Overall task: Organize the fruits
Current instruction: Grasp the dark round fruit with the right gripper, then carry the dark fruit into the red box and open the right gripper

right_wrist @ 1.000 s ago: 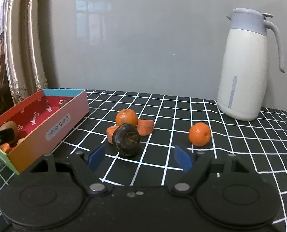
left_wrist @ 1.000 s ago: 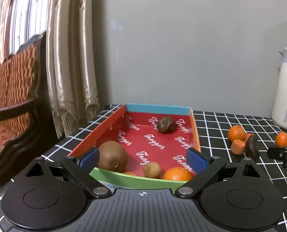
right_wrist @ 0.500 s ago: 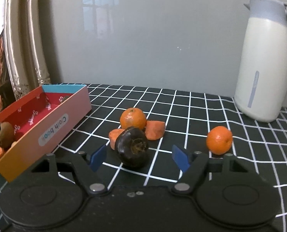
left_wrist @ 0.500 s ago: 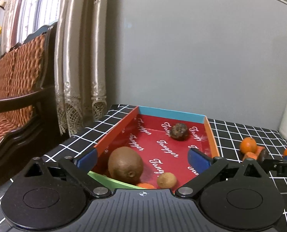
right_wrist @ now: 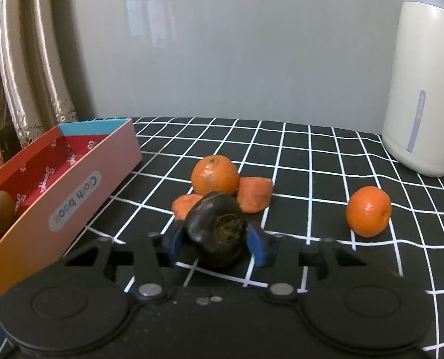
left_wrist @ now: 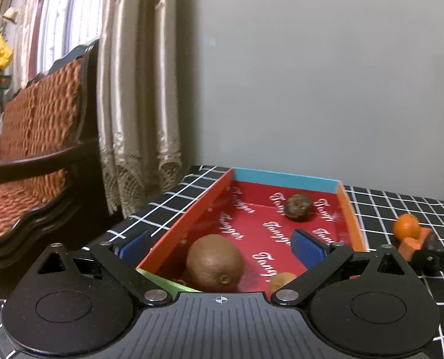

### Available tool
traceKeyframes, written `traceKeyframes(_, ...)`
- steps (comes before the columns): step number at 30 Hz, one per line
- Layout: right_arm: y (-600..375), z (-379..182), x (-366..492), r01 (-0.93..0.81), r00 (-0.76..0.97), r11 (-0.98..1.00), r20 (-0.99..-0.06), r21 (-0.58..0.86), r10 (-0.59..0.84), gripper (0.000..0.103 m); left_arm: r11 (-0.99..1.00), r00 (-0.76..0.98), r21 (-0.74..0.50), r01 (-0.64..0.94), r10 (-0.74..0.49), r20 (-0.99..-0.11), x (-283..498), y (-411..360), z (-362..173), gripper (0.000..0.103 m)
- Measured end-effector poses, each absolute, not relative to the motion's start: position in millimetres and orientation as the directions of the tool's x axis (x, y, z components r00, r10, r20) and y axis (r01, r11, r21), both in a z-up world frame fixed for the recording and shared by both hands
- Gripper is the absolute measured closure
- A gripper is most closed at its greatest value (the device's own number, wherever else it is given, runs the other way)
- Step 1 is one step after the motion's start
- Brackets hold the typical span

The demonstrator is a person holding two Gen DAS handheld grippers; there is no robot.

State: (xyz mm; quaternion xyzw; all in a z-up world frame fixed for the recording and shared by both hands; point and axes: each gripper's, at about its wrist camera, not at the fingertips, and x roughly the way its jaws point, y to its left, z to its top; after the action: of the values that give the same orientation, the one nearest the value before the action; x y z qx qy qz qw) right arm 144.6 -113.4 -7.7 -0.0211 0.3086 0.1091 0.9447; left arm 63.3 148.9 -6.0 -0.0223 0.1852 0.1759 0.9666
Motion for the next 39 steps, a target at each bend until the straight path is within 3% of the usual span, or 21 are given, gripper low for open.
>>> traceKeyframes(20,-109,19,108,-0.227,0.832,0.971,-0.534,-0.078,0.152,0.062,0.932,0.870,-0.041,-0.360,0.320,-0.374,53,164,-3,0.004)
traceKeyframes(39,-37,40,79,-0.340,0.839,0.937,-0.474,-0.077,0.266,0.062,0.947,0.878,-0.016,-0.321,0.291,-0.380,39,191,-2,0.004)
